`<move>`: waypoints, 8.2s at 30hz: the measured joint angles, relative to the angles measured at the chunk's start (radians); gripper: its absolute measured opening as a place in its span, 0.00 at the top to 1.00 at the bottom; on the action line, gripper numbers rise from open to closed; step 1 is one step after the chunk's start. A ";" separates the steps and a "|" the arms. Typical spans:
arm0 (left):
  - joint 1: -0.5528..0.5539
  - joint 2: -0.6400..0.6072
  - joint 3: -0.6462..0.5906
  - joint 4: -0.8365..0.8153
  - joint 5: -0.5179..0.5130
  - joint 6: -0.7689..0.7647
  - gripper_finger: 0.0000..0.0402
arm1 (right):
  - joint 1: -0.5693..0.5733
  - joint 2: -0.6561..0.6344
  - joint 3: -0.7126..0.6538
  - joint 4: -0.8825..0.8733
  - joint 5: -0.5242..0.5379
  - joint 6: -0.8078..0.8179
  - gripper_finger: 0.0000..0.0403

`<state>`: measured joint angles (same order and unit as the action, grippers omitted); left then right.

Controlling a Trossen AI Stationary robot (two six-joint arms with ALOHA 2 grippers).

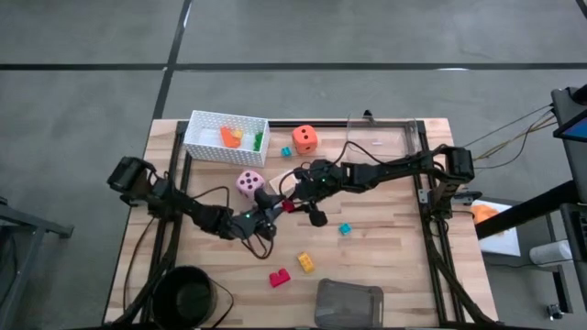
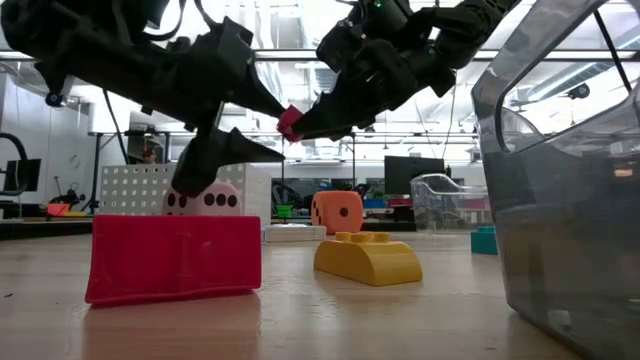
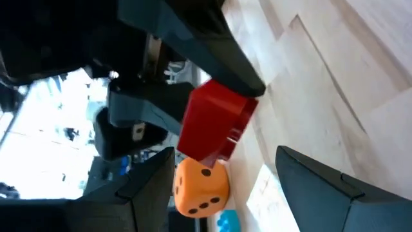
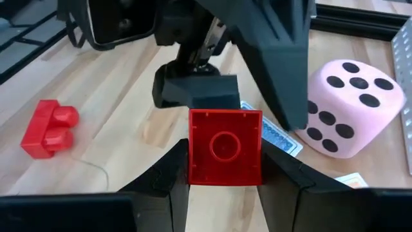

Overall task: Pick & Place Toys
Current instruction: Put the small red game piece into the white bin, then put the bottom small blue game piece into the white bin

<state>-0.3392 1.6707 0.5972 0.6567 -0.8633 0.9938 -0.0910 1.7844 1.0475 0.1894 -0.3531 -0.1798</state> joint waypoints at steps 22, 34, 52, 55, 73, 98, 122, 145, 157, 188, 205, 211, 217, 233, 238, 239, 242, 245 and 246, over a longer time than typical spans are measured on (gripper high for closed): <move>-0.025 0.001 0.021 0.077 0.093 0.152 0.53 | 0.000 0.009 -0.003 0.004 -0.076 -0.001 0.67; -0.015 0.002 0.026 0.049 0.118 0.110 0.55 | 0.002 0.012 -0.003 0.005 -0.094 -0.001 0.67; -0.019 0.002 0.026 0.026 0.112 0.121 0.77 | 0.002 0.013 -0.004 -0.007 -0.112 0.002 0.66; -0.023 0.001 0.026 0.027 0.087 0.097 0.77 | 0.004 0.013 -0.004 -0.007 -0.074 0.008 0.54; -0.019 -0.059 0.018 -0.052 0.069 -0.119 0.77 | -0.003 -0.095 -0.184 0.216 -0.058 -0.018 0.21; 0.482 -0.519 -0.165 -0.144 0.602 -0.779 0.77 | 0.001 -0.394 -0.738 0.784 0.019 0.143 0.20; 0.852 -0.533 -0.176 -0.266 0.505 -1.055 0.36 | 0.003 -0.368 -0.731 0.779 0.019 0.148 0.20; 0.724 -0.537 -0.171 -0.143 0.910 -1.072 0.15 | 0.005 -0.362 -0.629 0.438 0.111 0.179 0.20; 0.449 -0.537 -0.172 -0.144 0.862 -1.039 0.15 | 0.111 -0.362 -0.416 -0.207 0.291 0.482 0.20; 0.439 -0.536 -0.177 -0.153 0.830 -1.025 0.15 | 0.369 -0.256 -0.333 -0.566 0.534 0.951 0.20; 0.439 -0.536 -0.177 -0.159 0.829 -1.025 0.15 | 0.381 -0.147 -0.270 -0.598 0.547 0.901 0.40; 0.439 -0.536 -0.177 -0.160 0.829 -1.025 0.15 | 0.382 -0.149 -0.270 -0.594 0.545 0.882 0.67; 0.439 -0.536 -0.177 -0.161 0.829 -1.025 0.15 | 0.385 -0.153 -0.270 -0.595 0.551 0.853 0.67; 0.439 -0.536 -0.178 -0.167 0.827 -1.016 0.15 | 0.384 -0.197 -0.273 -0.320 0.649 0.565 0.67; 0.439 -0.536 -0.178 -0.169 0.830 -1.065 0.15 | 0.377 -0.178 -0.272 -0.074 0.742 0.364 0.67; 0.439 -0.536 -0.178 -0.169 0.830 -1.086 0.15 | 0.375 -0.177 -0.272 -0.045 0.779 0.332 0.67; 0.439 -0.536 -0.178 -0.163 0.834 -1.153 0.15 | 0.361 -0.168 -0.272 0.018 0.905 0.251 0.67; 0.439 -0.536 -0.178 -0.138 0.837 -1.217 0.15 | 0.339 -0.158 -0.272 0.040 1.006 0.185 0.67; 0.439 -0.536 -0.178 -0.127 0.838 -1.236 0.15 | 0.330 -0.156 -0.272 0.043 1.029 0.171 0.67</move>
<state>0.0998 1.1347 0.4194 0.5293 -0.0257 -0.2424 0.2390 1.6285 0.7757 0.2325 0.6760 -0.0086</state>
